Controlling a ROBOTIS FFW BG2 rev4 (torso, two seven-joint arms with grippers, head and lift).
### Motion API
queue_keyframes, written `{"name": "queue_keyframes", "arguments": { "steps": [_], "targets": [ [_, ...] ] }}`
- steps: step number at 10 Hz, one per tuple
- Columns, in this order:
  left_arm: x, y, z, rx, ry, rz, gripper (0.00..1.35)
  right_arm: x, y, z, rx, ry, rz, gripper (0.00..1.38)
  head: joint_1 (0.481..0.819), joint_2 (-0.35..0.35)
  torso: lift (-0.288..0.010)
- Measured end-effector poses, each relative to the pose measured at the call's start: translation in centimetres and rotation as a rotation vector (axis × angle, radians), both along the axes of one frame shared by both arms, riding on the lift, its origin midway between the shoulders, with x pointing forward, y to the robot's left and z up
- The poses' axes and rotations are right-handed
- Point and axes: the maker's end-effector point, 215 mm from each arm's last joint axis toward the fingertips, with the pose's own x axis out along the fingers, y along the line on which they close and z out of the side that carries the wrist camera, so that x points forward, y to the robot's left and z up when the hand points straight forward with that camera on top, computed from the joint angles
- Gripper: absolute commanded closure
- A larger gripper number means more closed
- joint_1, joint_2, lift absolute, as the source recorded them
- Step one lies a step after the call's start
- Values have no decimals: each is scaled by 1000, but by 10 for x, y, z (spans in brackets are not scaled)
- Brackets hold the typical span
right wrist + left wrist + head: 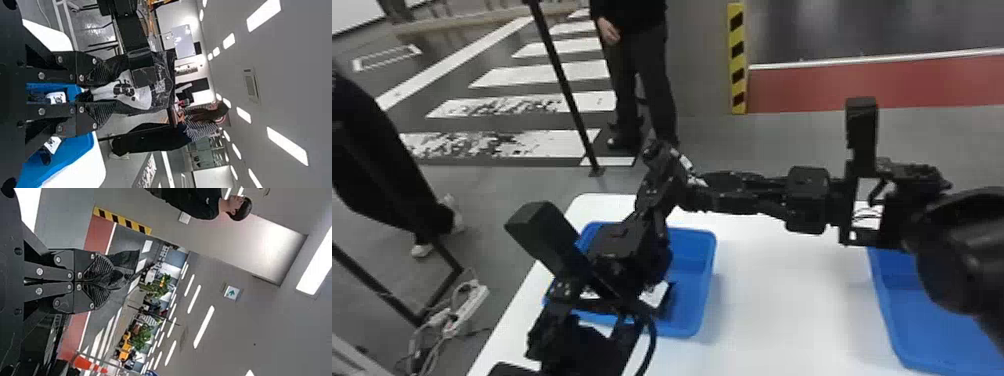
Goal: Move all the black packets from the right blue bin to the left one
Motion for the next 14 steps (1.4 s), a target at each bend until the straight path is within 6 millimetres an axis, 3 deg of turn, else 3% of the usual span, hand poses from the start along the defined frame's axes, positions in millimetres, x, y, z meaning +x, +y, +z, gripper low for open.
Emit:
{"name": "queue_keyframes", "arguments": {
  "steps": [2,4,5,7,8,9,10,11,14],
  "targets": [
    [13,43,-8,88,-15,133,1223,20,-50,8,2,-43,-144,203,594,275,-110],
    [27,90,-38,219,-19,299,1223,29,-114,4,-5,-47,-301,335,601,253,-110],
    [35,105,-63,296,-9,345,1223,30,-135,-1,-11,-35,-344,349,619,241,-110],
    [44,124,-124,394,61,381,1223,32,-153,-9,-23,-21,-384,349,666,237,-110],
    [44,129,-140,397,65,400,1202,31,-155,-13,-27,-15,-389,349,674,238,-110],
    [41,131,-142,389,53,433,878,30,-156,-18,-30,-6,-391,344,682,241,-110],
    [40,129,-142,376,43,437,407,30,-157,-21,-32,-2,-392,338,687,240,-110],
    [40,121,-136,355,14,423,65,31,-159,-21,-31,-7,-396,334,684,231,-110],
    [29,89,-96,228,-143,344,96,37,-193,-35,-43,-21,-535,337,676,173,-110]
  ]
}}
